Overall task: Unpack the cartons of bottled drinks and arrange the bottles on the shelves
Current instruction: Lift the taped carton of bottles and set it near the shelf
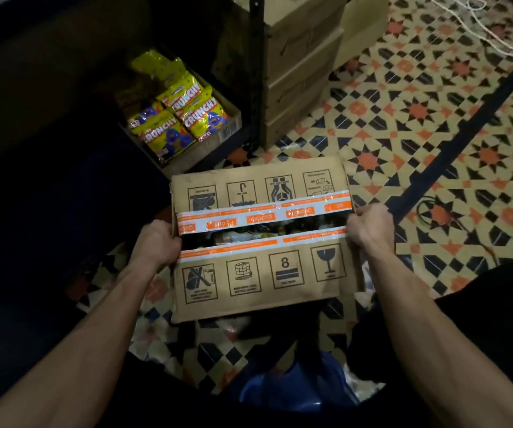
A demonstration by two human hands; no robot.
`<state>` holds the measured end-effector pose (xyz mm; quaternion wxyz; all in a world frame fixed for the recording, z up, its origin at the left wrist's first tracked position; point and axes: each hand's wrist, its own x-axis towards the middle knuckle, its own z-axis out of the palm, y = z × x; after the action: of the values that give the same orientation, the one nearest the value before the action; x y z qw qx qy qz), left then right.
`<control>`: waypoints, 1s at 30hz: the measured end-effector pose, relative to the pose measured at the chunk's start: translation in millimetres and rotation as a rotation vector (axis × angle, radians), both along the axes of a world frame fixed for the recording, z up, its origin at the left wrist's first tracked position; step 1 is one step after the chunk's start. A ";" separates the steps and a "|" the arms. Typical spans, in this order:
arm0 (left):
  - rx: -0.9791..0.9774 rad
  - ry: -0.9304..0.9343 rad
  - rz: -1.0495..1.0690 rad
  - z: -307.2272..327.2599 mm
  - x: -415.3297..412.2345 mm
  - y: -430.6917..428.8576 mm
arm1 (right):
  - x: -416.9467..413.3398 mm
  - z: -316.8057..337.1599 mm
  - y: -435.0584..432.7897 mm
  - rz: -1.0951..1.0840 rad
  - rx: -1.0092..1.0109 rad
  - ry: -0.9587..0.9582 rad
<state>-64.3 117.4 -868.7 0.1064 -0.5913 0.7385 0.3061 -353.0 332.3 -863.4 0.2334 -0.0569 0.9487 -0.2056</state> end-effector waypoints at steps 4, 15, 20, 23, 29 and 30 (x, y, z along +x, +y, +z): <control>-0.045 -0.025 0.066 -7.8 -1.1 3.8 | 2.7 -6.1 2.5 0.025 0.012 0.018; -0.134 -0.042 0.190 -19.7 -10.5 10.4 | 11.1 -19.2 18.3 0.185 0.123 0.033; -0.119 -0.030 0.221 -24.4 -14.4 17.0 | 5.8 -14.4 17.2 0.268 0.144 0.103; -0.057 0.073 0.254 -27.7 -8.4 12.5 | 3.1 -6.2 8.9 0.294 0.021 0.151; 0.167 0.265 0.253 -21.7 7.2 -6.2 | -8.8 8.7 -11.7 0.285 -0.252 0.236; 0.166 0.273 0.231 -20.5 7.3 -5.7 | -14.8 9.4 -16.9 0.247 -0.306 0.224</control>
<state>-56.9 111.7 -889.2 0.0179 -0.6143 0.6455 0.4535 -367.9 315.4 -854.0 0.1385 -0.2300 0.9123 -0.3094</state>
